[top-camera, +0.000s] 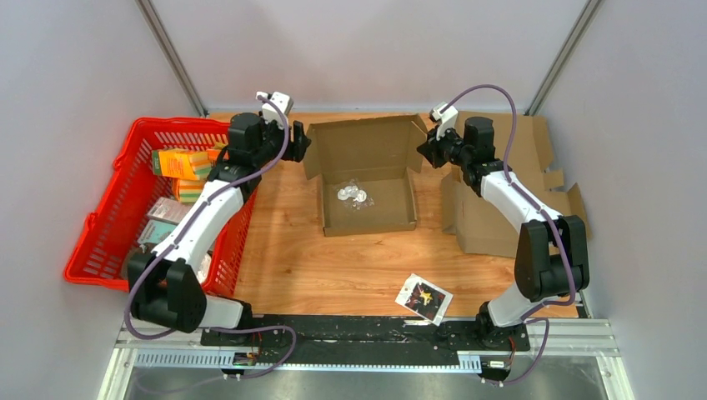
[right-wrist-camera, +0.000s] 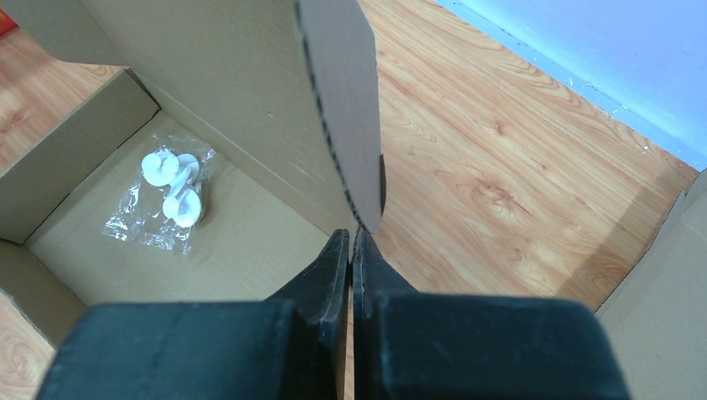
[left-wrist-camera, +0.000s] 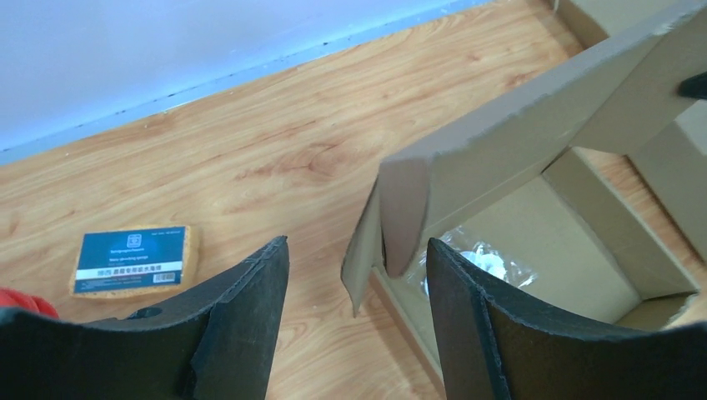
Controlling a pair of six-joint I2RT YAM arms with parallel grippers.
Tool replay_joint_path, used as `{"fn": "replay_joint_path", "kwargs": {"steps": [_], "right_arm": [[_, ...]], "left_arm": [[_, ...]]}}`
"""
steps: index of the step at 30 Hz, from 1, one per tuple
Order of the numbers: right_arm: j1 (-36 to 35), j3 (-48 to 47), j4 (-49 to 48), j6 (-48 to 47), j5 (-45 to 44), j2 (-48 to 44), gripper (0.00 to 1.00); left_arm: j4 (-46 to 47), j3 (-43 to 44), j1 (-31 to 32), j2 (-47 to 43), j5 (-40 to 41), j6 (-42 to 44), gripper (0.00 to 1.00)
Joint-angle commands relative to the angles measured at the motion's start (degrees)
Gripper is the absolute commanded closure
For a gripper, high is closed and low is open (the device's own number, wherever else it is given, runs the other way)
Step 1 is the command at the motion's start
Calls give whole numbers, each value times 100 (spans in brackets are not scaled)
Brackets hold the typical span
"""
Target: Fold the paper box
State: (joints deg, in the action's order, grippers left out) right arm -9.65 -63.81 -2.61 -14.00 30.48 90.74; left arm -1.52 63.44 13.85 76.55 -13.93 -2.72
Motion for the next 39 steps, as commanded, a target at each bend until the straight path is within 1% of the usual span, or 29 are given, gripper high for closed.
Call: {"fn": "replay_joint_path", "kwargs": {"steps": [1,4,7,10,12,13,15,17,18,19,20,21,22,23,24,26,27,29,30,33,36,38,39], "right_arm": [[24,-219,-55,-138,107,-12,98],[16,-211,-90,-112,125,-21,97],[16,-211,-125,-59,160,-12,97],[-2,-246,-143,11,178,-30,97],[-19,-228,-178,46,134,-65,98],[-45,-220,-204,133,108,-83,98],[-142,-185,-310,239,-85,-135,100],[-308,-149,-485,459,-322,-162,100],[-370,-123,-573,564,-741,-153,100],[-449,-71,-643,678,-954,-170,100],[-546,-27,-818,1071,-1156,-171,100],[-608,35,-942,1275,-1567,-231,100],[-652,253,-1100,1512,-1754,-293,100],[-818,368,-1493,1888,-2017,-355,100],[-915,474,-1653,2040,-2655,-468,100],[-1282,571,-1804,2112,-3238,-557,100],[-1407,554,-1822,2234,-3876,-557,100],[-1749,528,-1909,2270,-4399,-514,100],[-1838,554,-1971,2279,-4871,-470,100],[-2023,746,-2410,2349,-5279,-312,100],[-2172,1044,-2814,2314,-5595,-250,100],[-2225,1239,-3199,2305,-5632,-311,100],[-2260,1414,-3332,2331,-5606,-311,100]], "left_arm": [[-568,678,-5,386,-56,623,31],[-508,723,13,597,-48,632,31],[-393,819,92,808,22,658,33],[-612,1021,259,1010,224,799,38],[-587,1030,303,1054,259,765,46],[-595,1021,312,1063,303,756,54],[-604,1056,399,1063,434,747,61],[-657,1109,478,1081,479,756,73],[-657,1127,574,1090,706,721,78],[-639,1135,610,1098,786,668,87],[-630,1162,645,1099,796,598,89],[-596,1162,698,1099,961,493,91],[-569,1179,846,1099,1215,422,95],[-551,1197,926,1099,1365,343,98],[-516,1206,988,1099,1680,116,100],[-384,1241,1120,1116,2042,-157,100],[-376,1267,1146,1142,2392,-446,100],[-472,1372,1199,1221,2841,-816,100],[-498,1390,1208,1248,3122,-1157,100],[-332,1259,1226,1327,3475,-1624,100],[-8,987,1270,1301,3564,-1941,100],[107,759,1340,1231,3634,-2022,100],[343,662,1436,1196,3730,-2022,100]]}}
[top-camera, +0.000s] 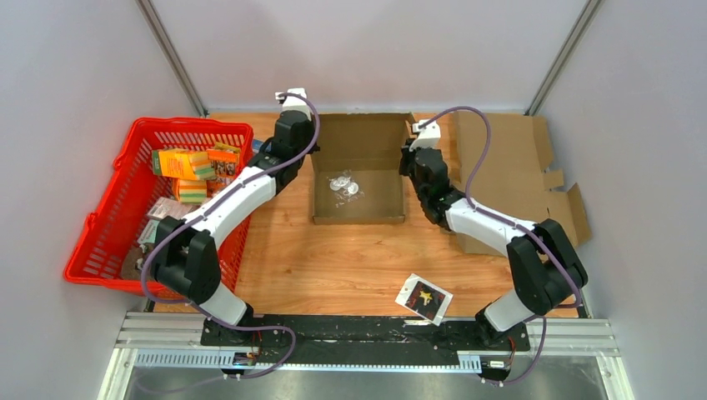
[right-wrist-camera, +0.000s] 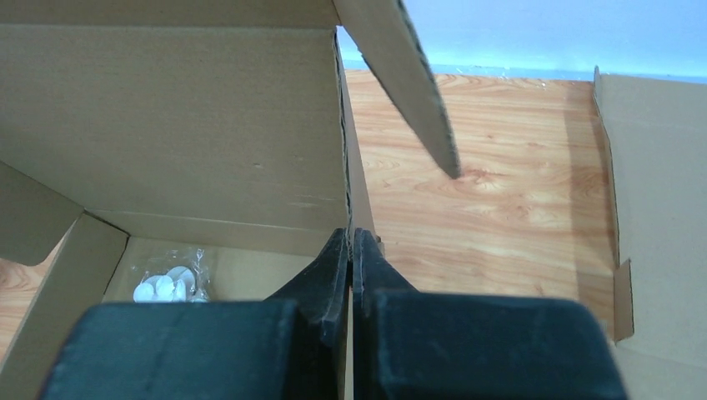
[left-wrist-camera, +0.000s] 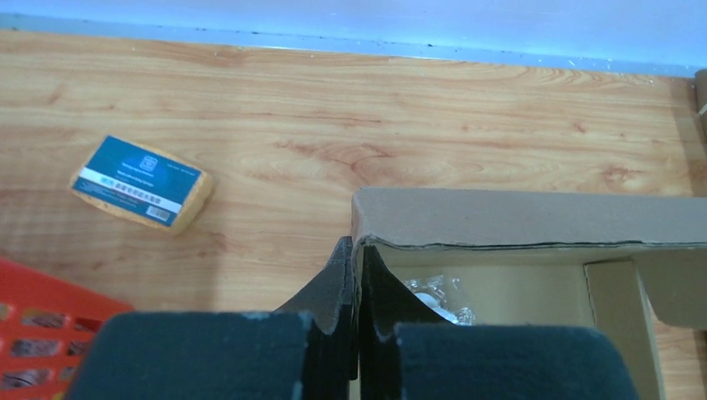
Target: Fold the paper box
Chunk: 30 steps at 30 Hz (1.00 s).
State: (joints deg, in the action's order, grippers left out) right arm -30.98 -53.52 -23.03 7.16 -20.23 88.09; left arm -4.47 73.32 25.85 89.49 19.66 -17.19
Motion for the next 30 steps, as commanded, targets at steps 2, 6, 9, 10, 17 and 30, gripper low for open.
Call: {"fn": "replay_joint_path", "kwargs": {"steps": [2,6,9,10,17,30], "right_arm": [[-188,491,-1528,216,-631,14,99],[-347,754,-1757,260,-1131,15,95],[-417,1097,-1995,365,-1176,-38,95],[-444,1176,-2047,374,-1229,-73,95],[-514,1669,-2127,638,-1229,-249,94],[-672,1547,4213,2359,104,-3075,17]], "left_arm": [[824,-606,350,-186,520,-575,100],[765,-749,570,-213,775,-750,100],[921,-1003,650,-257,776,-777,100],[956,-1082,667,-300,741,-812,100],[1123,-1627,694,-599,495,-628,100],[1440,-2173,869,-784,459,-312,100]]}}
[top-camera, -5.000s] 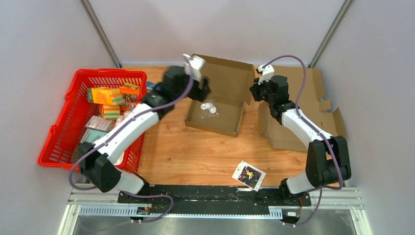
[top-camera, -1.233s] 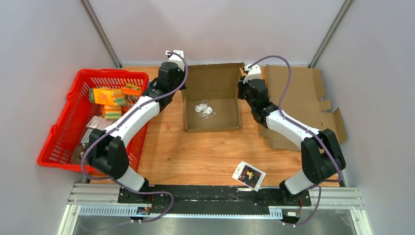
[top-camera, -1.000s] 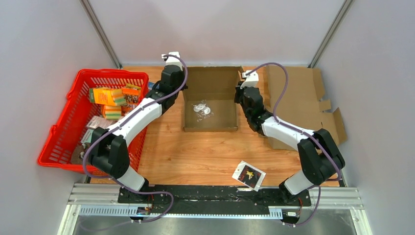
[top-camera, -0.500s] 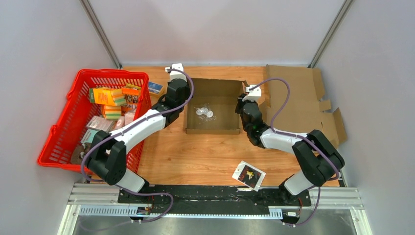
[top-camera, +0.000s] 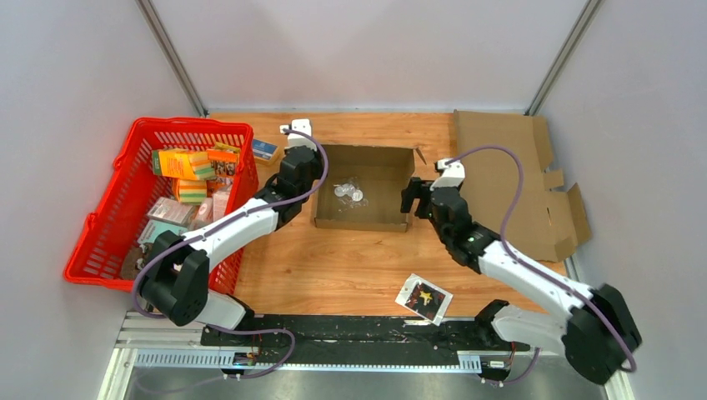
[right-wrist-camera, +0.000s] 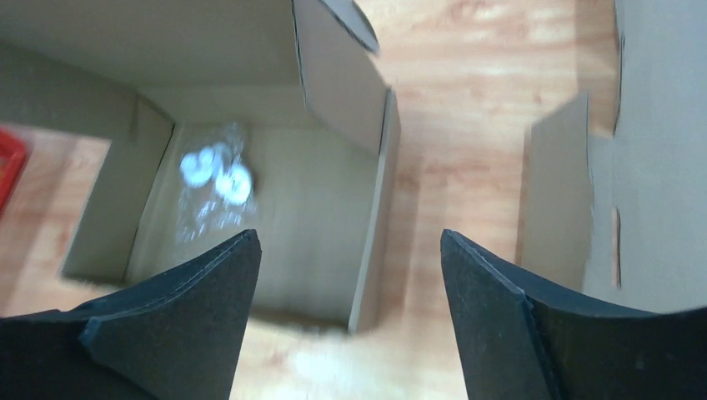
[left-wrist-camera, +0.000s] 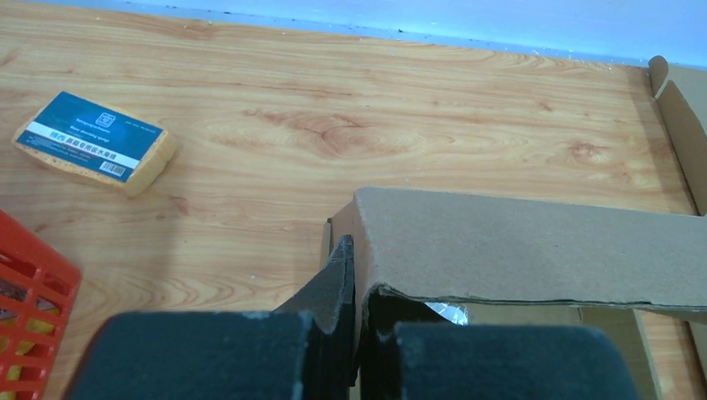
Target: Fold the paper box
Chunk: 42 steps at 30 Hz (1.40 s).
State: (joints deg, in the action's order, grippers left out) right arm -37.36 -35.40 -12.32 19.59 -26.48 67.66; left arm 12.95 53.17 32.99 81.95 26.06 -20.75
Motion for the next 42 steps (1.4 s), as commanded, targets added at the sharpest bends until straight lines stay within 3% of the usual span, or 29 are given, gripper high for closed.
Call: {"fn": "replay_joint_path", "kwargs": {"steps": [1,2,4,7,9,11,14,15,18,20,24,25,27,29,30,33,35,39,42], "right_arm": [[1,-396,3617,1308,819,-1235,11],[71,-528,4205,1615,976,-1411,2],[543,-993,4753,2212,2108,-1598,0],[625,-1610,4399,3556,3428,-1528,0],[564,-2074,4141,4801,3360,-1240,0],[432,-2505,3885,5061,3317,-940,0],[19,-3331,3797,5606,2167,-378,0],[-42,-3664,3972,5791,1677,-19,2],[-60,-3931,4159,6476,1287,614,6],[-60,-3896,3931,6810,1233,818,16],[-60,-3887,3745,7137,944,1266,29],[-60,-3887,3650,7155,917,1328,38],[-60,-3861,3500,7085,760,1468,46],[-34,-3843,3482,7050,732,1583,48],[-17,-3782,3456,6936,645,1636,49],[-25,-3336,3184,6900,713,1593,55],[-34,-3062,2955,6830,828,1523,55],[-43,-2194,2683,6357,1135,1242,48],[-43,-1613,2323,5803,1389,996,40]], "left_arm": [[-293,-166,190,-48,-146,62,100],[-302,-166,207,-56,-137,115,100],[-293,-184,243,-74,-67,159,100],[-284,-193,278,-48,-40,124,100],[-319,-166,339,-4,30,142,100],[-319,-175,392,-21,65,185,100],[-302,-219,436,-39,162,229,100],[-293,-236,445,-39,240,221,100],[-276,-298,462,-100,285,186,100],[-214,-377,480,-136,303,186,100],[-153,-509,471,-276,286,221,100],[-135,-570,471,-311,242,238,100],[-126,-623,471,-451,32,291,96],[-143,-790,480,-592,-136,265,82],[-178,-869,489,-819,-259,239,67],[-635,-1202,480,-1617,-382,10,48],[-1290,-1388,480,-2154,-453,-148,44],[-2681,-1371,480,-3717,-1514,-166,42],[-3526,-932,480,-3985,-2034,-236,43]]}}
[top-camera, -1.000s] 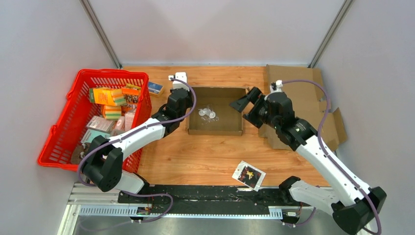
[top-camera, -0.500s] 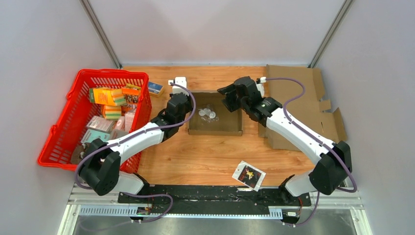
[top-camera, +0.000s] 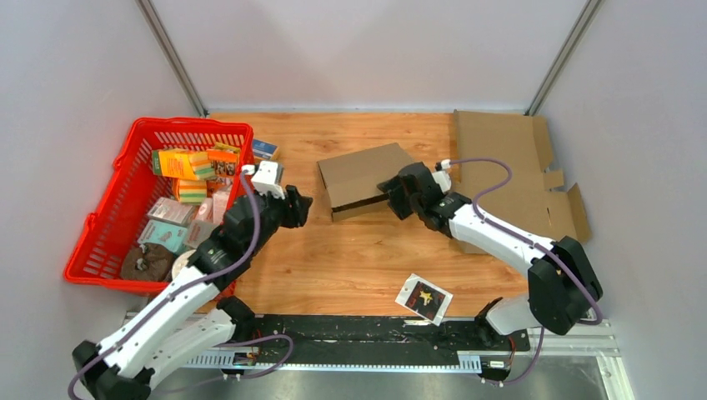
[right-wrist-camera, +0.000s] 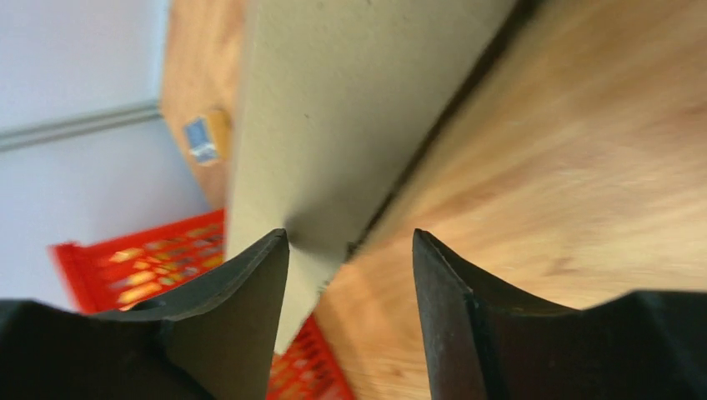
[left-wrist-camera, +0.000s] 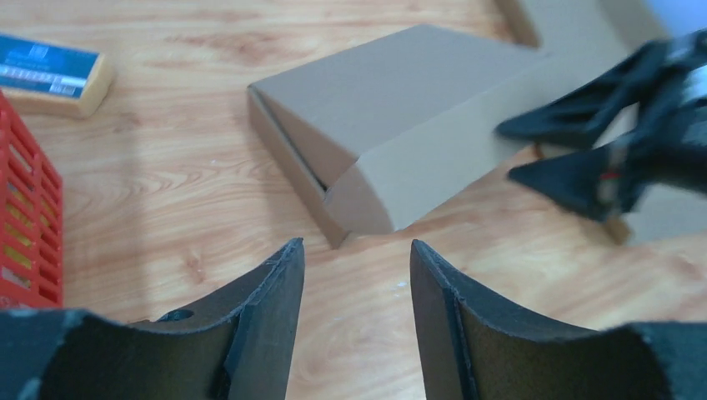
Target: Fold the paper box
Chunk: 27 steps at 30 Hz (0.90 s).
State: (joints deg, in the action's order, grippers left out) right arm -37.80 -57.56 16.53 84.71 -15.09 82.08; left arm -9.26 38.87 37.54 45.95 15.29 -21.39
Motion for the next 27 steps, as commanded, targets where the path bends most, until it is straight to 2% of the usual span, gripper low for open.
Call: {"fn": "replay_joint_path", "kwargs": {"steps": [1,3,4,6,7,10,12,14,17,18,19,22,23,27], "right_arm": [[-8,971,-868,-858,322,-500,37],[1,1342,-1212,-1402,646,-596,32],[1,1579,-1553,-1700,761,-606,27],[71,1581,-1531,-2552,1391,-571,22],[80,1520,-1348,-2921,1612,-597,12],[184,1125,-191,-4328,1912,-720,2],[378,922,261,-4899,2298,-1008,6],[676,1009,219,-5147,2658,-1613,9],[1335,791,78,-5254,3432,-1854,22],[1537,547,-18,-5271,4069,-1767,28],[1852,396,-193,-5271,4354,-1627,34],[2144,-454,-273,-5472,5040,-670,40],[2163,-693,-291,-5474,5182,-67,40],[2233,-1617,-326,-5535,5658,1299,51]], "left_arm": [[-1437,855,17,-272,-1053,-225,43],[-1579,1279,17,401,-1421,-287,44],[-1544,1690,17,701,-1502,-322,45],[-1281,2026,17,1612,-1801,-401,49],[-1193,2306,25,1914,-1827,-445,50],[-754,2685,-1,3013,-1749,-489,52],[-569,2862,-27,3715,-1688,-393,55],[-481,3029,-62,4043,-1547,-270,55],[-253,2907,-220,4422,-1651,-348,55],[-191,2828,-238,4474,-1643,-357,56],[-147,2645,-247,4475,-1626,-392,56],[55,2276,-238,4422,-1634,-489,56],[82,2196,-238,4405,-1582,-498,56],[82,1967,-282,4361,-1546,-437,56]]}}
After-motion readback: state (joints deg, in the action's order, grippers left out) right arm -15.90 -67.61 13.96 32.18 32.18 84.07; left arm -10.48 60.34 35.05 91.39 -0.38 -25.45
